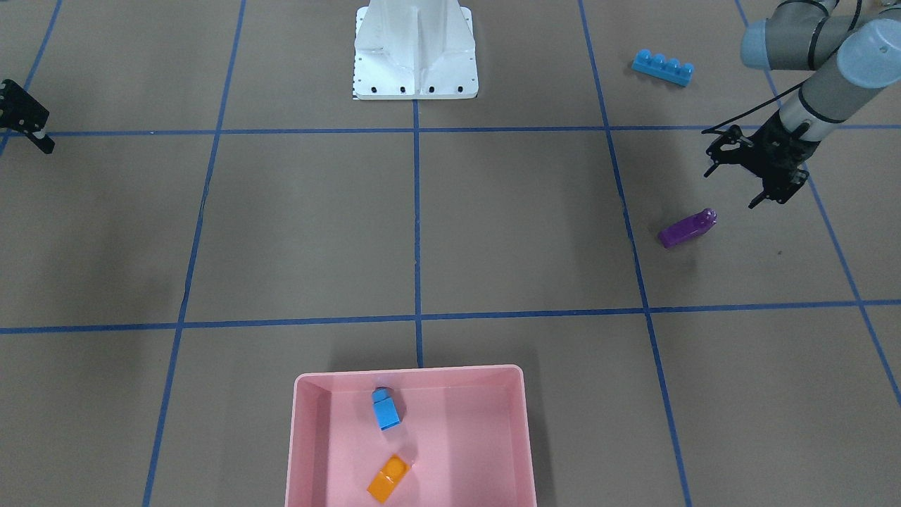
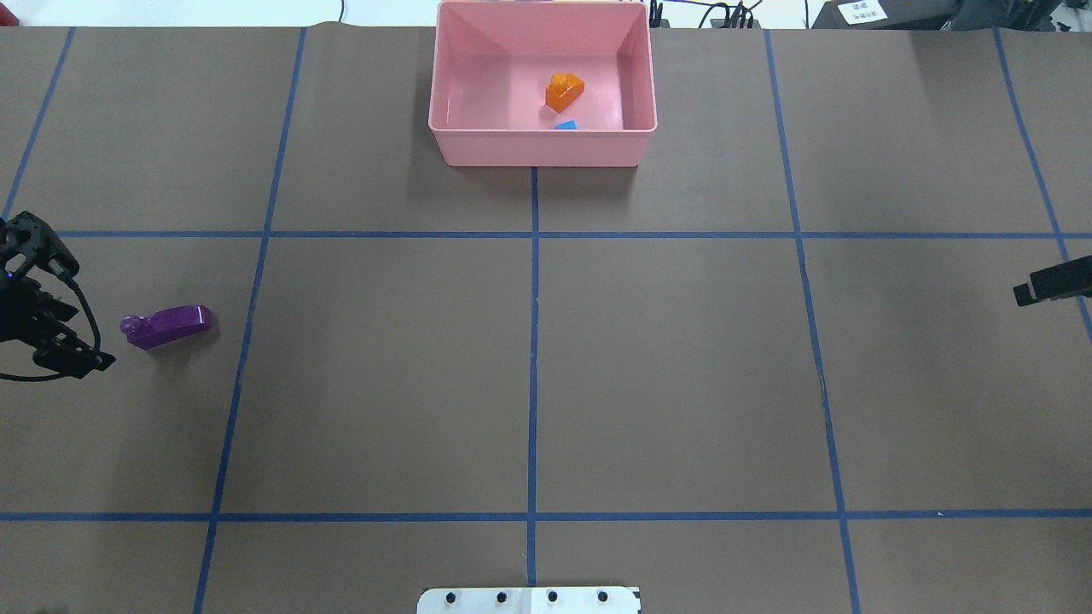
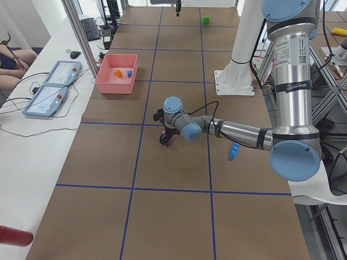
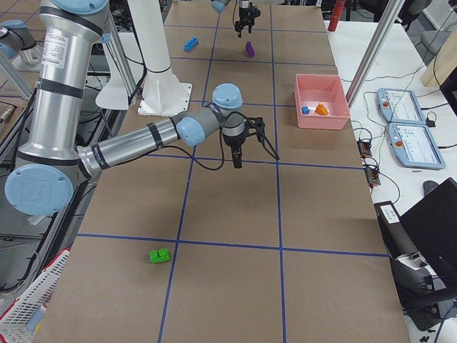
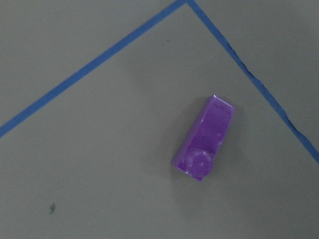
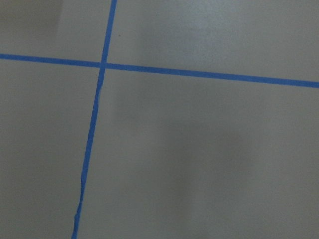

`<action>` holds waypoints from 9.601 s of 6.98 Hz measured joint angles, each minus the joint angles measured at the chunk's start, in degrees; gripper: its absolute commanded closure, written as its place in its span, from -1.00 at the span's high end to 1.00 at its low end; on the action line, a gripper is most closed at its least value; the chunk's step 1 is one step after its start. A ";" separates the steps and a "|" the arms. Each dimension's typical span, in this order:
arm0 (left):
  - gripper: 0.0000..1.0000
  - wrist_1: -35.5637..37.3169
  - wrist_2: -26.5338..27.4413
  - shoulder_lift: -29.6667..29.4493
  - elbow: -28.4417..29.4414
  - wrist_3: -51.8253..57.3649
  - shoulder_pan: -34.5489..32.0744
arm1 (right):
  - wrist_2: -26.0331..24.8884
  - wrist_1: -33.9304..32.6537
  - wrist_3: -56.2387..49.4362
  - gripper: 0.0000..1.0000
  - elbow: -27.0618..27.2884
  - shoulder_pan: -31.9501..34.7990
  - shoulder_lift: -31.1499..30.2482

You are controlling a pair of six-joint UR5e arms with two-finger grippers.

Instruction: Put all blocks into box

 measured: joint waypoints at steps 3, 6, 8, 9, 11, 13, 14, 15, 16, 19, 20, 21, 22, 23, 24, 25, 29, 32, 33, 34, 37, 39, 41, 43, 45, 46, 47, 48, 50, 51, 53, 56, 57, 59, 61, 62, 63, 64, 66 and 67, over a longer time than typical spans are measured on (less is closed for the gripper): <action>0.98 -0.30 1.32 -2.86 1.22 0.08 1.48 | 0.08 4.73 -0.77 1.00 0.36 0.01 -4.47; 0.98 -0.37 1.38 -5.72 4.23 2.24 1.53 | 0.09 4.94 -0.79 1.00 0.37 0.00 -4.59; 0.85 -0.38 1.43 -6.20 6.02 3.25 1.53 | 0.09 4.94 -0.77 1.00 0.36 0.00 -4.58; 0.58 -0.40 1.42 -6.49 6.70 3.36 1.53 | 0.09 4.94 -0.73 1.00 0.32 -0.02 -4.54; 0.30 -0.45 1.36 -7.20 7.43 3.35 1.53 | 0.09 4.94 -0.74 1.00 0.27 -0.07 -4.49; 0.29 -0.41 1.36 -7.39 7.61 3.32 1.53 | 0.09 4.94 -0.71 1.00 0.26 -0.08 -4.43; 0.29 -0.37 1.35 -7.39 7.62 3.32 1.53 | 0.09 4.94 -0.70 1.00 0.22 -0.08 -4.42; 0.27 -0.30 1.35 -7.35 7.64 3.32 1.53 | 0.09 4.94 -0.70 1.00 0.21 -0.08 -4.42; -0.05 -0.25 1.35 -7.31 7.65 3.32 1.53 | 0.09 4.94 -0.70 1.00 0.22 -0.08 -4.42; -1.00 -0.09 1.43 -7.13 7.79 3.17 1.56 | 0.09 4.94 -0.70 1.00 0.18 -0.08 -4.47; -1.00 -0.02 1.43 -6.92 7.79 2.84 1.48 | 0.09 4.94 -0.70 1.00 0.17 -0.09 -4.49; -1.00 0.06 1.35 -6.55 7.71 2.62 1.33 | 0.09 4.94 -0.70 1.00 0.17 -0.08 -4.49; -1.00 0.05 1.04 -6.36 7.09 1.80 0.90 | 0.09 4.94 -0.70 1.00 0.17 -0.09 -4.46; -1.00 0.06 0.77 -6.50 5.67 -2.49 0.40 | 0.09 4.96 -0.70 1.00 0.16 -0.08 -4.41; -1.00 0.08 0.66 -7.17 3.36 -12.93 0.25 | 0.09 5.00 -0.70 1.00 0.16 -0.09 -4.36; -1.00 0.16 0.62 -8.89 1.45 -25.09 0.34 | 0.09 5.02 -0.70 1.00 0.14 -0.09 -4.32; -1.00 14.88 0.80 -32.40 3.21 -58.08 0.64 | 0.09 5.03 -0.70 1.00 0.16 -0.09 -4.16; -1.00 23.91 1.12 -57.86 25.28 -65.44 0.84 | 0.09 5.03 -0.64 1.00 0.17 -0.09 -4.15; -1.00 23.80 1.20 -65.54 35.06 -67.40 0.86 | 0.08 5.03 -0.62 1.00 0.16 -0.08 -4.15; -1.00 22.97 1.31 -70.75 42.82 -68.52 0.76 | 0.09 5.03 -0.61 1.00 0.17 -0.09 -4.15; 0.49 14.23 4.56 -78.97 61.21 -68.68 0.57 | 0.11 5.03 -0.61 1.00 0.17 -0.08 -4.15; 1.00 12.11 4.74 -80.18 64.20 -66.33 0.57 | 0.11 5.03 -0.61 1.00 0.17 -0.08 -4.10; 1.00 12.11 2.88 -79.32 60.74 -64.81 0.60 | 0.09 5.07 -0.61 1.00 0.12 -0.07 -4.27; 1.00 12.75 -2.57 -70.38 46.74 -63.33 -0.40 | -0.11 5.21 -0.75 1.00 0.12 0.04 -5.98; 1.00 13.72 -4.14 -55.10 29.37 -57.03 -1.51 | -0.58 9.14 -1.04 1.00 -0.12 0.09 -10.81; 1.00 16.69 -4.24 -46.54 20.64 -50.37 -2.17 | -0.66 13.19 -2.13 1.00 -0.92 0.22 -14.23; 1.00 21.30 -4.22 -39.23 13.22 -42.52 -2.97 | -0.69 17.63 -3.85 1.00 -2.43 0.51 -17.62; 1.00 24.93 -4.18 -33.17 7.82 -34.92 -4.01 | -0.70 22.81 -4.96 1.00 -4.85 0.82 -20.66; 1.00 27.00 -4.04 -23.82 3.20 -21.15 -7.35 | -0.70 34.48 -5.84 1.00 -11.40 1.00 -25.50; 1.00 27.10 -3.77 -20.77 2.75 -15.27 -9.08 | -0.68 38.95 -6.51 1.00 -14.56 0.99 -27.35; 1.00 26.94 -3.89 -16.59 2.78 -5.97 -12.07 | -0.76 43.25 -8.39 1.00 -21.00 0.77 -28.14; 1.00 26.80 -4.24 -14.16 2.63 -0.56 -13.99 | -1.56 43.71 -8.93 1.00 -29.19 -2.99 -25.68; 1.00 26.84 -4.16 -14.09 2.55 -0.50 -14.04 | -1.80 43.62 -8.95 1.00 -31.31 -4.97 -24.73; 1.00 26.86 -4.16 -14.02 2.44 -0.56 -14.10 | -1.92 43.59 -8.96 0.96 -33.12 -9.74 -23.87; 1.00 26.87 -4.18 -13.97 2.21 -0.65 -14.11 | -3.37 43.54 -8.96 -0.99 -33.42 -12.76 -23.70; 1.00 26.87 -4.18 -13.88 1.98 -0.69 -14.12 | -4.62 43.60 -8.98 -1.00 -33.52 -13.59 -23.69; 1.00 26.87 -4.19 -13.74 1.74 -0.71 -14.11 | -5.37 43.81 -9.02 -1.00 -33.54 -14.16 -23.76; 1.00 26.87 -4.19 -13.60 1.60 -0.72 -14.12 | -5.66 44.03 -9.03 -1.00 -33.45 -14.38 -23.88; 1.00 26.87 -4.20 -13.53 1.40 -0.72 -14.12 | -5.67 44.26 -9.05 -1.00 -31.50 -14.13 -24.47; 1.00 26.87 -4.24 -13.46 1.24 -0.72 -14.12 | -5.24 44.28 -9.03 -1.00 -29.09 -13.05 -24.99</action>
